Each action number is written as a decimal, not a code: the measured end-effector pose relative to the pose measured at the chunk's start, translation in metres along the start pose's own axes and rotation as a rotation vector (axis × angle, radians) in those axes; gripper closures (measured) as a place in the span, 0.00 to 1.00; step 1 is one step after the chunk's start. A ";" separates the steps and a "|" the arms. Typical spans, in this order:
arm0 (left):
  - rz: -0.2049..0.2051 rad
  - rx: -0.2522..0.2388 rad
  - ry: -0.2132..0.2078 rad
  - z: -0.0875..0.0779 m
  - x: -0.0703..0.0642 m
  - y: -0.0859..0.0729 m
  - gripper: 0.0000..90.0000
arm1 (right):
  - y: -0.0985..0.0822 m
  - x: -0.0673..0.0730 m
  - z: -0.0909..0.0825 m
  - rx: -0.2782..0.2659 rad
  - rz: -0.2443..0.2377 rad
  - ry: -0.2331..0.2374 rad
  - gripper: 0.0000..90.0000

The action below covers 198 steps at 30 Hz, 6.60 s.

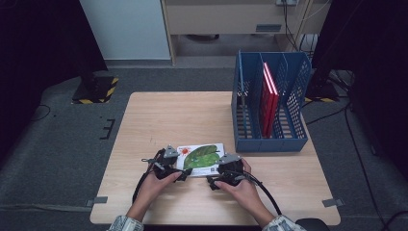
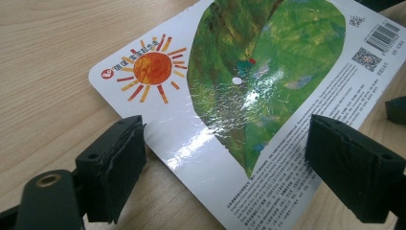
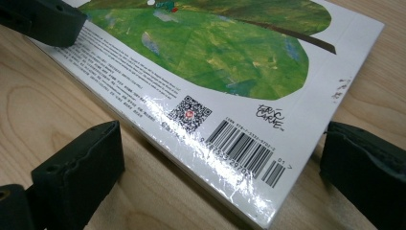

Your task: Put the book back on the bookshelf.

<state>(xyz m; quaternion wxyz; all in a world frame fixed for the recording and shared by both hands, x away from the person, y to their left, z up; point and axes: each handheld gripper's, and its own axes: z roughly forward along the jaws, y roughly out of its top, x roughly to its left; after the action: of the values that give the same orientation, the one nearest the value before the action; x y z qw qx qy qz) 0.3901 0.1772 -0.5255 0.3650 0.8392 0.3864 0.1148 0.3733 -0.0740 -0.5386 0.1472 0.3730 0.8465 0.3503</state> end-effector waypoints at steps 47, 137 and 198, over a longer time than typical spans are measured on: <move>-0.099 -0.008 0.015 0.022 0.041 0.036 0.30 | 0.000 0.007 0.001 0.000 0.036 -0.043 0.00; -0.144 -0.069 -0.087 -0.015 0.040 0.018 0.15 | 0.005 0.012 0.006 -0.019 0.136 -0.092 0.02; -0.183 -0.087 -0.136 -0.012 0.036 0.016 0.27 | 0.010 0.012 0.010 -0.015 0.162 -0.130 0.00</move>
<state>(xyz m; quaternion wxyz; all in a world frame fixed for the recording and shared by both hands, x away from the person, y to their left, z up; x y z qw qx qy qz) 0.4179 0.2032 -0.5095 0.4355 0.7896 0.4304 0.0403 0.3753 -0.0555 -0.5389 0.1758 0.4611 0.7994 0.3427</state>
